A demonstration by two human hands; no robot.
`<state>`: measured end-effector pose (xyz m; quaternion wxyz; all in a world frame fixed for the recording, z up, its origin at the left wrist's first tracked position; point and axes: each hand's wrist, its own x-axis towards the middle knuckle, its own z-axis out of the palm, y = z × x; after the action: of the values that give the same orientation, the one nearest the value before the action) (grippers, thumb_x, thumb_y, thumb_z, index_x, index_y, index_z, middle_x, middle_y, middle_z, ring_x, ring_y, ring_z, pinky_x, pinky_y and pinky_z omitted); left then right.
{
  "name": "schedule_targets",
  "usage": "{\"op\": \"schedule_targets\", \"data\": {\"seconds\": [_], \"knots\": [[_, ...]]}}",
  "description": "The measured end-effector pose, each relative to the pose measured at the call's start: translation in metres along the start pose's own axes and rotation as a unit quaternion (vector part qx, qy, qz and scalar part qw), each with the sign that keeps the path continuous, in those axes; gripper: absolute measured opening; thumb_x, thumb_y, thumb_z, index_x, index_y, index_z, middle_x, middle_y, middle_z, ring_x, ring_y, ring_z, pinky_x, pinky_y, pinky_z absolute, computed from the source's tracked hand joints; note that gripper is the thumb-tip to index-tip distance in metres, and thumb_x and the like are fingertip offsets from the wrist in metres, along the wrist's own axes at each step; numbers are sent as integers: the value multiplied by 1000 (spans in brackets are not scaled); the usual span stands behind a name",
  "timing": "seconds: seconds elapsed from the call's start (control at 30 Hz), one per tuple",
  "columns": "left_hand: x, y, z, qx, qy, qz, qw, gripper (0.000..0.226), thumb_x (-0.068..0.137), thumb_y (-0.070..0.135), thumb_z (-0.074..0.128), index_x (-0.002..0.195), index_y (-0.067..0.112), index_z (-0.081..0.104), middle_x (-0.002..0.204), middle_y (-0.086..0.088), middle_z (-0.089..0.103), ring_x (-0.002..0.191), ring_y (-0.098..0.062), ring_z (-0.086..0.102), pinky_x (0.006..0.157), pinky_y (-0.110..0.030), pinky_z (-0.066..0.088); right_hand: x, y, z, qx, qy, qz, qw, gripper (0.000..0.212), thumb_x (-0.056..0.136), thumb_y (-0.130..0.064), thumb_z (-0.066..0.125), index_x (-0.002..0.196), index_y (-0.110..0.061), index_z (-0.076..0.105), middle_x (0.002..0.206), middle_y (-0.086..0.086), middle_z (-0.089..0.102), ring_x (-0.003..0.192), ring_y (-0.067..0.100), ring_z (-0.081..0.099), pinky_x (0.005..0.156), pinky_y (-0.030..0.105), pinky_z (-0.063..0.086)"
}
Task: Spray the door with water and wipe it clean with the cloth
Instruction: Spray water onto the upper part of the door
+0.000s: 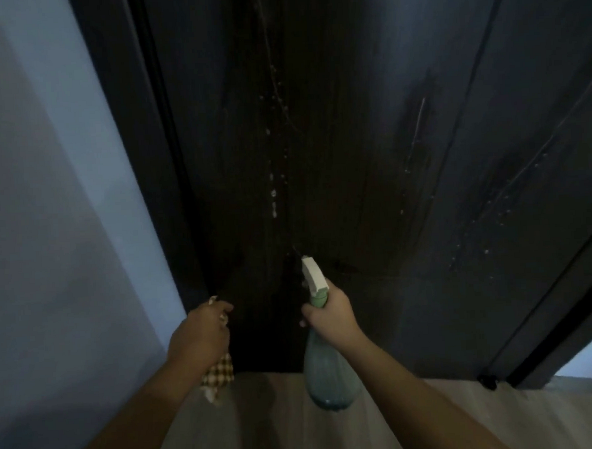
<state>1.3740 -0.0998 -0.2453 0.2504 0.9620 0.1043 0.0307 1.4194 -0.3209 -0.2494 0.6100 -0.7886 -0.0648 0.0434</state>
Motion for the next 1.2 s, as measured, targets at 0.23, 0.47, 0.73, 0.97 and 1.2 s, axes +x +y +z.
{"op": "schedule_targets", "data": {"seconds": [0.23, 0.47, 0.73, 0.97, 1.2], "knots": [[-14, -23, -12, 5, 19, 8, 1000, 40, 93, 3, 49, 129, 19, 57, 128, -6, 57, 108, -19, 58, 89, -24, 45, 5, 0, 19, -62, 31, -4, 998, 43, 80, -1, 65, 115, -23, 54, 98, -1, 62, 90, 19, 65, 72, 35, 58], [-33, -30, -17, -333, -56, -87, 937, 11, 89, 31, 64, 93, 24, 71, 93, 0, 69, 95, -16, 64, 79, -19, 46, -28, 10, 74, -188, -87, -59, 977, 62, 81, -5, 67, 138, -13, 46, 125, 1, 55, 114, 15, 53, 89, 17, 39], [-60, -72, -32, -438, -106, -225, 864, 22, 86, 30, 69, 96, 11, 74, 97, -6, 73, 87, -15, 67, 68, -20, 47, -51, 41, 172, -280, -225, -70, 931, 33, 87, -30, 63, 117, -16, 61, 109, 4, 68, 99, 23, 64, 83, 32, 52], [-97, -159, -6, -404, -77, -285, 866, 25, 90, 32, 62, 102, 14, 73, 97, 0, 71, 89, -9, 64, 69, -18, 46, -72, 85, 235, -274, -314, -54, 908, 40, 79, -42, 68, 111, -19, 64, 115, 3, 64, 106, 21, 60, 96, 32, 46], [-127, -230, 33, -437, 15, -384, 814, 18, 84, 28, 71, 88, 11, 74, 101, -17, 71, 94, -25, 65, 95, -41, 48, -94, 122, 288, -222, -394, 3, 892, 16, 81, -21, 72, 95, -22, 63, 95, 0, 66, 99, 24, 63, 84, 28, 49]]}}
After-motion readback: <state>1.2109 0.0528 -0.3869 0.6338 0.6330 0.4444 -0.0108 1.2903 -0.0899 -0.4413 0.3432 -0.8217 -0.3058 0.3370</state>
